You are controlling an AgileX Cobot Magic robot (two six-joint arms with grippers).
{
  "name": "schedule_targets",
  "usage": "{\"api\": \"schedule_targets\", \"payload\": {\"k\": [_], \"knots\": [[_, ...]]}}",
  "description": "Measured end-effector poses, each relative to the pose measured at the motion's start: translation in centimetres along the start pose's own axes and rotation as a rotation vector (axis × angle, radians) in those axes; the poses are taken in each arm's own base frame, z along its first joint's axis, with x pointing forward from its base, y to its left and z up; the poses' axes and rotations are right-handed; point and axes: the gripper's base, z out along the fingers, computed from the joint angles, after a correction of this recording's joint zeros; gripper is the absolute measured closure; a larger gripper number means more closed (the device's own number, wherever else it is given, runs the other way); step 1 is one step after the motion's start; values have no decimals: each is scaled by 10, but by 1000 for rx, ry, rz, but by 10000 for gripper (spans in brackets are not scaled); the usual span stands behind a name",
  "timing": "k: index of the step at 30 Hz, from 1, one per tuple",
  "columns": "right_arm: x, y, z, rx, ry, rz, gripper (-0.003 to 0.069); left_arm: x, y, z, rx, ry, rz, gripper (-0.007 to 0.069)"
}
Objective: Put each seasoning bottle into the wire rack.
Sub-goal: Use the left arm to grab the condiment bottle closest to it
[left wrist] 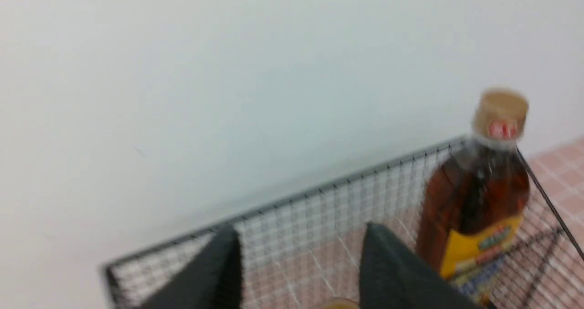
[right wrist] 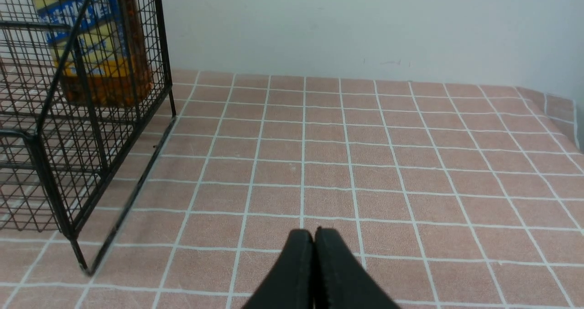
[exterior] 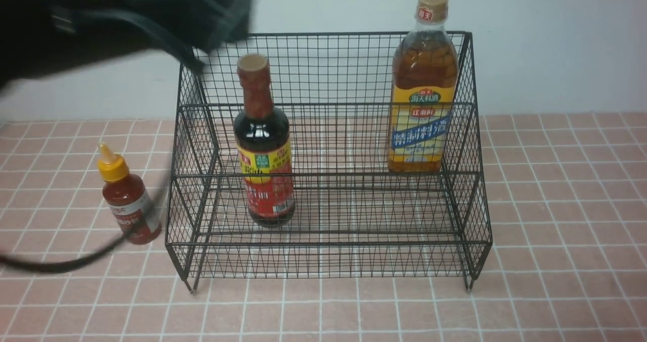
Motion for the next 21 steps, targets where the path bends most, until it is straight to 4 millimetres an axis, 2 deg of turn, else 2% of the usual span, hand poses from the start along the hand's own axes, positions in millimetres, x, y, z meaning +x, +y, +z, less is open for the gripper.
{"api": "schedule_targets", "payload": {"k": [1,2,4,9,12,15,16,17,18,19,20,21], "knots": [[0,0,0,0,0,0,672,-1,3,-2,-9,-3,-2,375],[0,0,0,0,0,0,672,-7,12,-17,-44,-13,-7,479],[0,0,0,0,0,0,672,-9,30,-35,-112,3,-19,578],[0,0,0,0,0,0,672,4,66,-60,-243,148,-102,631],[0,0,0,0,0,0,672,27,80,-60,-295,213,-168,631],[0,0,0,0,0,0,672,58,85,-55,-332,227,-197,631],[0,0,0,0,0,0,672,59,85,-55,-338,215,-194,631],[0,0,0,0,0,0,672,78,87,-54,-366,203,-202,631],[0,0,0,0,0,0,672,84,86,-54,-369,213,-205,631],[0,0,0,0,0,0,672,103,87,-54,-401,193,-211,631],[0,0,0,0,0,0,672,106,87,-54,-401,202,-214,631],[0,0,0,0,0,0,672,125,88,-54,-433,183,-233,631]]}}
